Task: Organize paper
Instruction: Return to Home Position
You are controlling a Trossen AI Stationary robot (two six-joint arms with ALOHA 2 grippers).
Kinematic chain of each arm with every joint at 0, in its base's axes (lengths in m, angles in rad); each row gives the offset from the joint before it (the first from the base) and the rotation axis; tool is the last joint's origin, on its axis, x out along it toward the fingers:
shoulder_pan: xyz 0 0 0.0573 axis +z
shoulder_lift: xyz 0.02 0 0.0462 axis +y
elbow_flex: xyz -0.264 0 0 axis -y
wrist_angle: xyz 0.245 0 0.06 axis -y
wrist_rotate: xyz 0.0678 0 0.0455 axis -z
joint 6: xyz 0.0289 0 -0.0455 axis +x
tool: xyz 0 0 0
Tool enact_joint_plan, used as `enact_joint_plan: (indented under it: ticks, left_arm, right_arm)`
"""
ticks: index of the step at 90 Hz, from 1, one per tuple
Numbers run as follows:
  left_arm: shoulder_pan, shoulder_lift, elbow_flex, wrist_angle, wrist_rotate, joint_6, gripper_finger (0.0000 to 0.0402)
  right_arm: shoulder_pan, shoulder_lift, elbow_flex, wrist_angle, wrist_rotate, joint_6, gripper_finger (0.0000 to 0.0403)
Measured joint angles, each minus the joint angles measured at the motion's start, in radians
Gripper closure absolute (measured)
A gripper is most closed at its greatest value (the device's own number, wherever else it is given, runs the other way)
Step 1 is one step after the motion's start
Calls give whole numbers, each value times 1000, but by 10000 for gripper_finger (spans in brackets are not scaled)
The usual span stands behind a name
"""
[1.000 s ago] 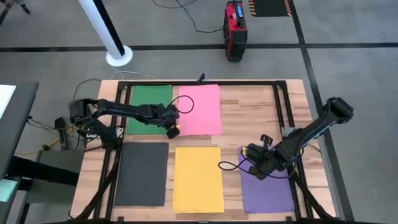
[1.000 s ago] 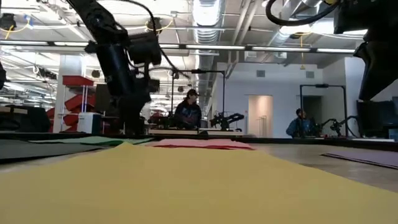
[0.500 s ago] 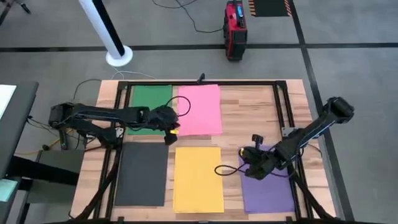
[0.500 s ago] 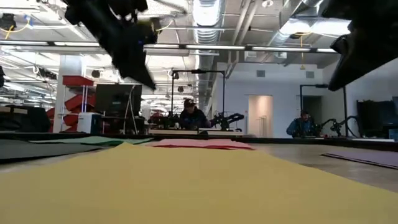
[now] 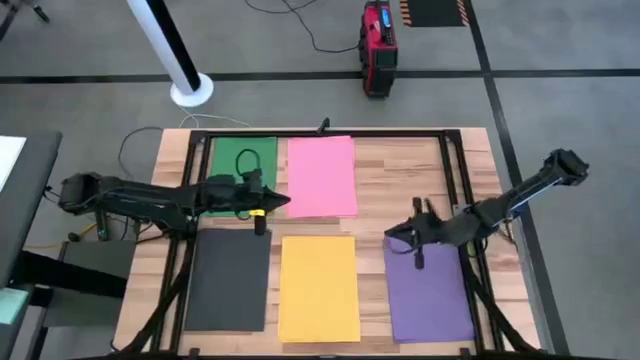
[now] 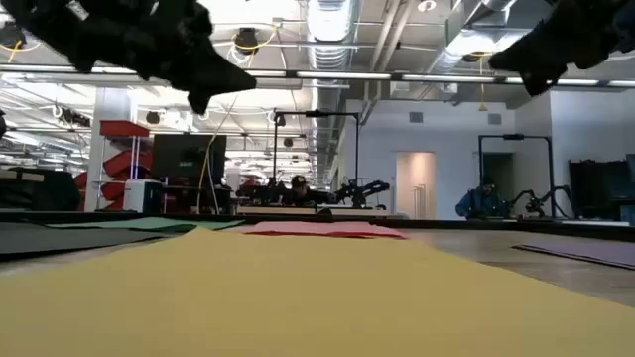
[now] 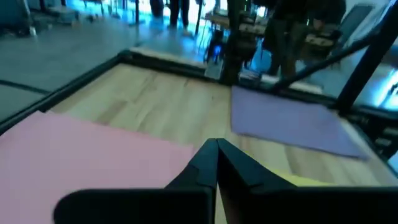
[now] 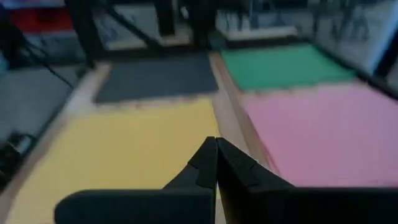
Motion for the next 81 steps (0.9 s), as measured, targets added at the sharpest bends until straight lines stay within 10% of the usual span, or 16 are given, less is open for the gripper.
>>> enact_joint_plan:
  ticks: [55, 81]
  left_arm:
    - [64, -646, -192, -355, -75, 16, 401]
    - [64, -959, -189, -680, -180, 3, 401]
  right_arm:
    - [-159, -702, -294, 66, -81, -207, 403]
    - [-245, -706, -318, -8, -81, -126, 403]
